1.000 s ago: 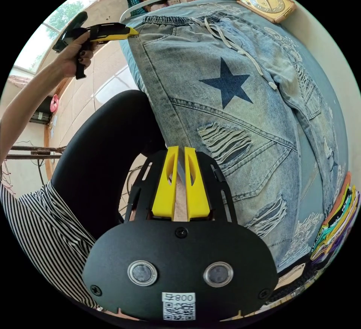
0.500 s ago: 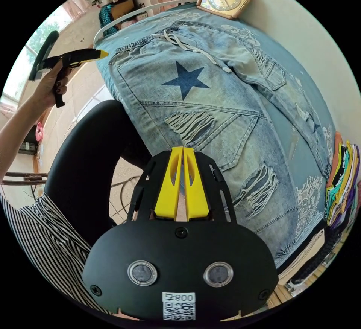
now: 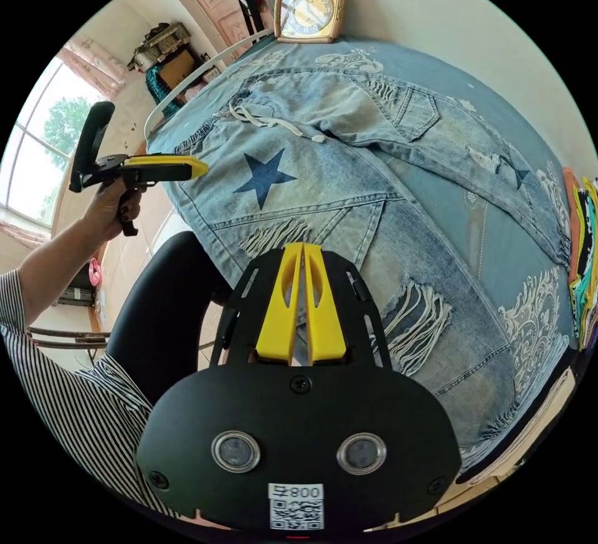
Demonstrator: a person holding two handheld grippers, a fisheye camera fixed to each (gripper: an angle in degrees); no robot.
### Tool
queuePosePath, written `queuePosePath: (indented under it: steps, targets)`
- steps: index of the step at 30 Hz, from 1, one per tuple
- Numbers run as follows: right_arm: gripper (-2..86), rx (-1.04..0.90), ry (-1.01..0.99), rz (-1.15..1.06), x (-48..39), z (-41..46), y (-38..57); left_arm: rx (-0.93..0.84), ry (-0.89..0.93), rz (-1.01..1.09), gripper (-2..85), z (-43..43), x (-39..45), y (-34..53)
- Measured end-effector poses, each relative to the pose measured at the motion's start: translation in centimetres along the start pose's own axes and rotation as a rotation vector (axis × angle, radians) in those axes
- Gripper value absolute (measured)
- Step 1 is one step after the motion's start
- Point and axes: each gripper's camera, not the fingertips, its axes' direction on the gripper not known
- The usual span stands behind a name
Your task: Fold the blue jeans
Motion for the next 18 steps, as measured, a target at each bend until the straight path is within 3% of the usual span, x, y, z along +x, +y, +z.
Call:
queuePosePath:
  steps: [8,12,18]
  targets:
    - [0.1,0.063,-0.139,0.069,7.4,0.5,-5.5,-0.105,-0.167,0.284,7.4,7.7,4.4,-11.7]
    - [0.2,0.052,-0.154,0.066,9.3,1.7,-6.8,-0.162,-0.232,0.347,3.7,11.2,4.9,-14.9]
    - [0.8,0.072,-0.111,0.027,11.9,2.3,-7.8,-0.103,0.034,0.177,0.7,11.2,1.6,-17.9]
